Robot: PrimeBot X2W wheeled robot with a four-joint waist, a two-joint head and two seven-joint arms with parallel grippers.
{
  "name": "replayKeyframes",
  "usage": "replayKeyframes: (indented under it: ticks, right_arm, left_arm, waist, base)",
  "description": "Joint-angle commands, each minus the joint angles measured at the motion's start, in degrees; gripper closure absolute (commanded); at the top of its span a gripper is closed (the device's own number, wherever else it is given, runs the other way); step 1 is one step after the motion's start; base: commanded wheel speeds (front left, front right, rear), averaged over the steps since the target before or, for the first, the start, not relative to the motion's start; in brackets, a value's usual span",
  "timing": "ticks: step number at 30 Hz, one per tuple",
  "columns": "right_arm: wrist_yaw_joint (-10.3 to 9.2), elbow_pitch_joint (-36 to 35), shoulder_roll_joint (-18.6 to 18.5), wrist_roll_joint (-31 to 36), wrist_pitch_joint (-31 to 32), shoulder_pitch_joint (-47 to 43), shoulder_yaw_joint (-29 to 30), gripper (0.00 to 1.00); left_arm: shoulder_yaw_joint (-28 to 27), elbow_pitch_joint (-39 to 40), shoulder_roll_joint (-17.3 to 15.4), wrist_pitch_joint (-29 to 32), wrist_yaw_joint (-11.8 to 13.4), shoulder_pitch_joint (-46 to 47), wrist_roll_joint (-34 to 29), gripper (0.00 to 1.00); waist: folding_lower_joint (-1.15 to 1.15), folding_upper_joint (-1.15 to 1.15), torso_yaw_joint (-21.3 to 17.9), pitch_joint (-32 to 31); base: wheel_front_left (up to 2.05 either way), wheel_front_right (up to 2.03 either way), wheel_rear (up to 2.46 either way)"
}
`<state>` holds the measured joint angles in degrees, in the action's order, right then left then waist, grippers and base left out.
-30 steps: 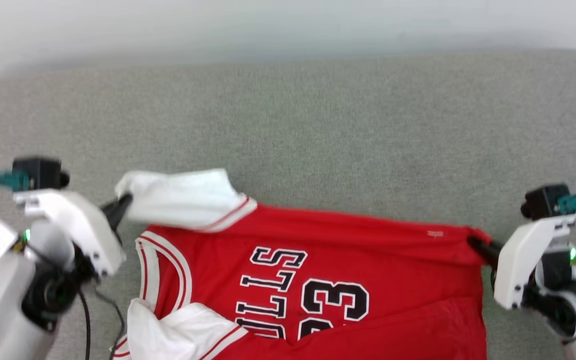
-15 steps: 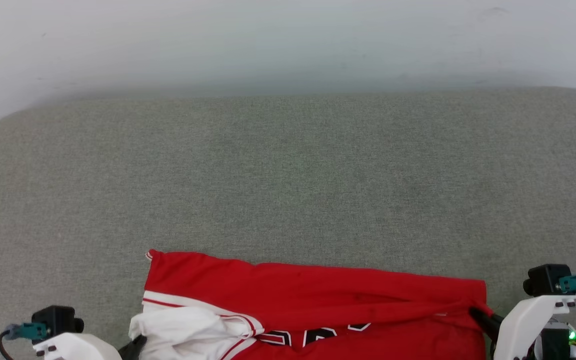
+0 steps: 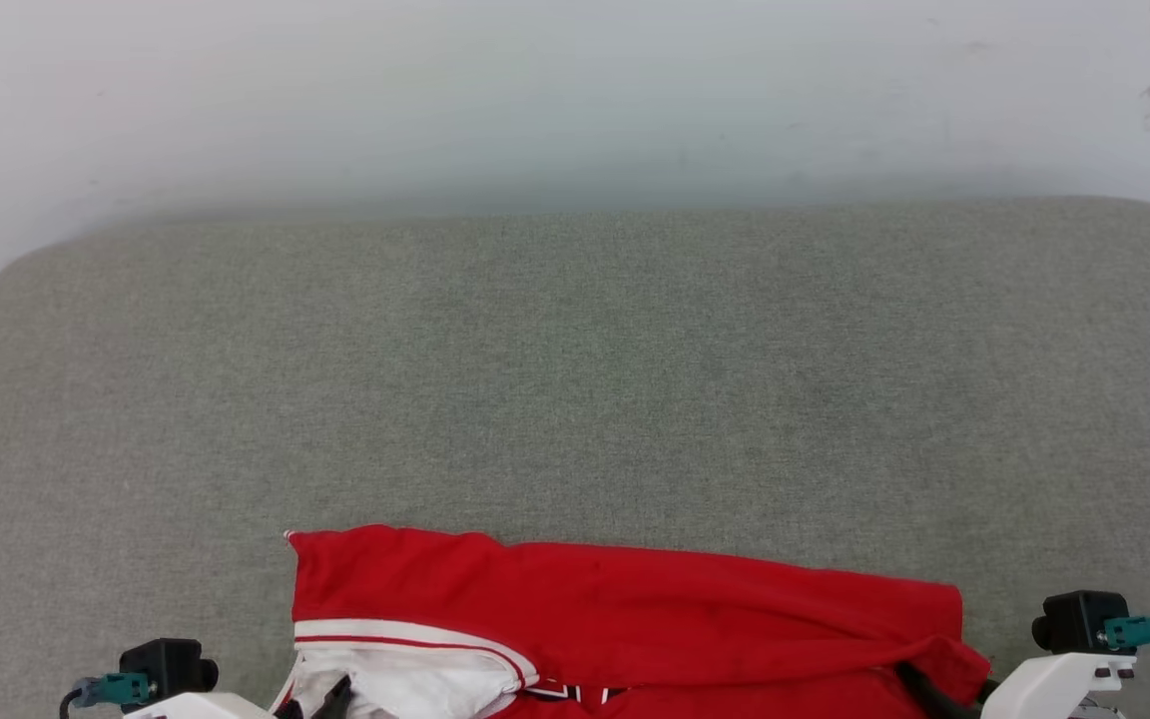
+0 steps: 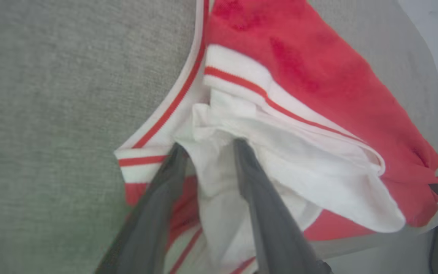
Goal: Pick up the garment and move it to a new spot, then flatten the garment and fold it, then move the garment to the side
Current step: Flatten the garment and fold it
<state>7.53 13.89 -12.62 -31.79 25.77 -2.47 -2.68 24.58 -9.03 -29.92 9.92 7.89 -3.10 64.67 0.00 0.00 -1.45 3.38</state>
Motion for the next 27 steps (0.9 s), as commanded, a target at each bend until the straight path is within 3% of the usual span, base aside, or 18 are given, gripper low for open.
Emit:
replayKeyframes:
  ticks: [1, 9, 16, 22, 27]
  right_arm:
    - [-0.09, -0.2, -0.2, -0.4, 0.1, -1.0, -0.1, 0.0]
    - [-0.07, -7.0, -1.9, 0.2, 1.2, -3.3, 3.0, 0.0]
    - [-0.07, -14.4, -0.6, 3.0, 9.3, -6.6, 11.7, 0.0]
    - [-0.07, -17.0, 1.0, 4.5, 14.7, -6.9, 15.3, 0.0]
    - [-0.07, -16.6, 2.7, 4.6, 16.3, -5.4, 14.2, 0.0]
  left_arm:
    - [-0.1, -0.1, 0.2, -1.4, -0.1, 0.7, -1.1, 0.0]
    - [-1.0, 3.4, 0.9, -11.5, 2.2, 2.4, -8.3, 0.0]
    - [-1.3, 5.5, 2.9, -22.3, 3.5, 5.2, -16.1, 0.0]
    - [-2.7, 7.2, 5.2, -25.0, 4.2, 7.6, -24.6, 0.0]
    - [-5.1, 10.0, 7.8, -25.2, 2.8, 8.5, -31.6, 0.0]
  waist:
    - [0.0, 0.0, -0.4, -0.7]
    - [0.0, 0.0, -0.1, -3.1]
    - [0.0, 0.0, 2.1, -3.1]
    - [0.0, 0.0, 4.5, -1.2]
    - [0.0, 0.0, 6.1, 1.5]
  base:
    - [0.0, 0.0, 0.0]
    - [0.0, 0.0, 0.0]
    - [0.0, 0.0, 0.0]
    - [0.0, 0.0, 0.0]
    - [0.0, 0.0, 0.0]
